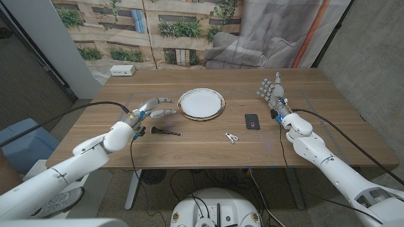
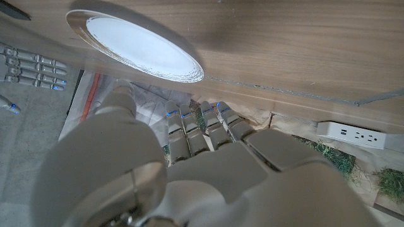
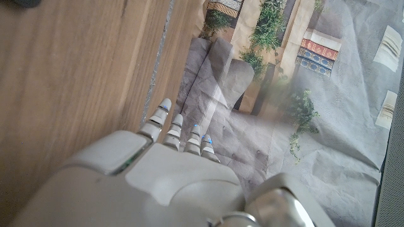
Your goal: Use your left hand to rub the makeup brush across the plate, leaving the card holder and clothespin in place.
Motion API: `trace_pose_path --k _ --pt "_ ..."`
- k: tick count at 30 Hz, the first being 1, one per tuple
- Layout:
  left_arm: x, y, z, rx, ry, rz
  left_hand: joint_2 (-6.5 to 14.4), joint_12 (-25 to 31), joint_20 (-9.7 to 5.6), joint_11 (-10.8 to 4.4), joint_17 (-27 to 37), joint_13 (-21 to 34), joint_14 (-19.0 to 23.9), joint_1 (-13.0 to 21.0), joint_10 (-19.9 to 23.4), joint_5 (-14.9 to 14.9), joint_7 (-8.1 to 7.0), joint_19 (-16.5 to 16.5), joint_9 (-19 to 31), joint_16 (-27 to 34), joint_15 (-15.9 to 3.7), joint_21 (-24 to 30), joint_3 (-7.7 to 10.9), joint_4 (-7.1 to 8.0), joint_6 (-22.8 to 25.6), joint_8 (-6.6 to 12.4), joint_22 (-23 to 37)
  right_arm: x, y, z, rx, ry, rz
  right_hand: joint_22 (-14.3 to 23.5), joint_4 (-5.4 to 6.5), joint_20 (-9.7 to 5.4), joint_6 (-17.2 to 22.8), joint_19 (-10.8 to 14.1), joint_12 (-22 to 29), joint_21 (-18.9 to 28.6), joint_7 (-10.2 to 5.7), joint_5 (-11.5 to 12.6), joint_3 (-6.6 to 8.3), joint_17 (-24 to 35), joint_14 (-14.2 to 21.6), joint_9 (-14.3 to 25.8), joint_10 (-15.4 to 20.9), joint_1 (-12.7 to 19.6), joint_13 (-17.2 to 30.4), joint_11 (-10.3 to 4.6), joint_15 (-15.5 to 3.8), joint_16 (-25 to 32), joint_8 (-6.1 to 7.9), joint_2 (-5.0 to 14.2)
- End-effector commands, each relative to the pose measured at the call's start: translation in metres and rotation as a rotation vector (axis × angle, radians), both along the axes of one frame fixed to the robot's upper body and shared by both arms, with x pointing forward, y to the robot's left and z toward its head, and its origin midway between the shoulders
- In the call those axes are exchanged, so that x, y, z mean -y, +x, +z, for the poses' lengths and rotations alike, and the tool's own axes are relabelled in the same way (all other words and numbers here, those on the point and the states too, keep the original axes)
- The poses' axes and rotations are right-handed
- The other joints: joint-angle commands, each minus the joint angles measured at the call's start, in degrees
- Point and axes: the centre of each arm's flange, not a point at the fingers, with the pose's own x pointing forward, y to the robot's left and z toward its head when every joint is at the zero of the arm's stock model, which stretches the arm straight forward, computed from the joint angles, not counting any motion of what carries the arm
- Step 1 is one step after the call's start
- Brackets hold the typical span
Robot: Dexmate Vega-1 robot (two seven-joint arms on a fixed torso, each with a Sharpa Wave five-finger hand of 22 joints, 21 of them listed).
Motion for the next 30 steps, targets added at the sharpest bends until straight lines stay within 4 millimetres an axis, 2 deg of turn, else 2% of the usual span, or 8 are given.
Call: trace_pose_path --k 1,3,8,13,17,20,26,30 --pt "-0.002 0.016 0.004 0.051 -0.162 -0.089 0.2 0.1 -1.9 1.58 0.1 -0.1 0.5 -0.6 -0.5 -0.1 1.35 0.8 0.0 -0.1 -2.38 0.1 0.18 -0.61 -0.9 0.02 0.1 0.0 0.0 0.0 0.001 0.001 0.0 0.3 0.42 0.35 -0.5 0.0 0.3 0.4 0.04 0.4 0.11 0.2 0.0 0.1 -0.3 0.1 0.1 0.23 0.52 0.2 0.28 5.79" --pt "-0.002 0.018 0.004 0.054 -0.173 -0.093 0.1 0.0 -2.23 2.51 0.1 -0.1 0.1 -1.0 -1.3 -0.1 2.0 1.0 0.0 -0.3 -2.04 0.0 0.11 -0.67 -1.5 -0.02 0.1 0.0 0.0 0.0 0.001 0.001 0.0 0.3 0.42 0.36 -0.5 0.0 0.4 0.4 0.07 0.4 0.11 0.2 0.0 0.1 -0.3 0.1 0.1 0.29 0.56 0.2 0.28 5.79" --pt "-0.002 0.029 0.003 0.059 -0.235 -0.143 0.0 -0.2 -2.74 3.41 0.1 -0.1 -1.3 -1.9 -2.8 -0.2 2.66 1.9 0.0 -0.6 -1.31 0.1 -0.08 -0.67 -3.4 -0.23 0.1 0.0 0.0 0.0 0.001 0.0 0.0 0.3 0.42 0.38 -0.5 0.0 0.4 0.4 0.04 0.4 0.11 0.2 0.0 0.1 -0.3 0.1 0.1 0.24 0.55 0.2 0.29 5.79" --pt "-0.001 0.037 0.004 0.078 -0.274 -0.161 -0.3 -0.1 -2.82 3.72 0.1 -0.1 -1.7 -2.5 -3.6 -0.2 2.94 3.6 0.0 -0.5 -1.22 0.5 -0.29 -0.67 -4.4 -0.18 0.1 0.0 0.0 0.0 0.001 0.0 0.0 0.3 0.42 0.37 -0.5 0.0 0.4 0.4 0.01 0.4 0.11 0.2 0.0 0.1 -0.3 0.1 0.1 0.23 0.53 0.2 0.28 5.79" --pt "-0.004 0.038 0.001 0.086 -0.329 -0.134 -0.3 0.1 -3.14 3.4 0.2 -0.1 -2.2 -3.6 -4.3 -0.2 2.81 7.7 0.1 -0.4 -1.39 1.7 -0.52 -0.64 -5.4 0.02 0.3 0.0 0.0 0.0 0.001 0.0 0.0 0.3 0.42 0.37 -0.5 0.0 0.4 0.4 0.03 0.4 0.11 0.2 0.0 0.1 -0.3 0.1 0.1 0.31 0.43 0.2 0.28 5.79" --pt "-0.006 0.039 -0.001 0.072 -0.364 -0.126 -0.5 -0.1 -3.44 3.31 0.2 -0.1 -2.5 -4.5 -5.2 -0.2 2.74 8.1 0.1 -0.4 -1.35 1.6 -0.81 -0.43 -6.2 -0.06 0.3 0.0 0.0 0.0 0.001 0.0 0.0 0.3 0.42 0.38 -0.5 0.0 0.4 0.4 0.03 0.4 0.11 0.2 0.0 0.1 -0.3 0.1 0.1 0.32 0.45 0.2 0.28 5.79" --pt "-0.009 0.048 -0.011 -0.025 -0.476 -0.182 1.0 -0.3 -3.35 3.96 0.4 -0.1 -5.4 -7.3 -8.5 0.0 2.68 6.5 0.0 -0.7 -0.62 0.4 -0.78 0.55 -9.9 -0.41 0.3 0.0 0.0 0.0 0.001 0.0 0.0 0.3 0.42 0.4 -0.5 0.0 0.4 0.4 0.03 0.4 0.11 0.2 0.0 0.1 -0.3 0.1 0.1 0.29 0.53 0.2 0.27 5.78" --pt "-0.009 0.051 -0.014 -0.042 -0.536 -0.198 3.1 -0.1 -3.43 4.67 0.5 -0.2 -8.2 -10.0 -11.3 0.2 2.97 2.0 0.0 -0.6 0.2 -1.2 -0.21 1.37 -14.4 -0.2 0.2 0.0 0.0 0.0 0.001 0.0 0.0 0.3 0.41 0.39 -0.4 0.0 0.4 0.4 -0.02 0.4 0.11 0.2 0.0 0.1 -0.2 0.1 0.1 0.29 0.55 0.2 0.3 5.78"
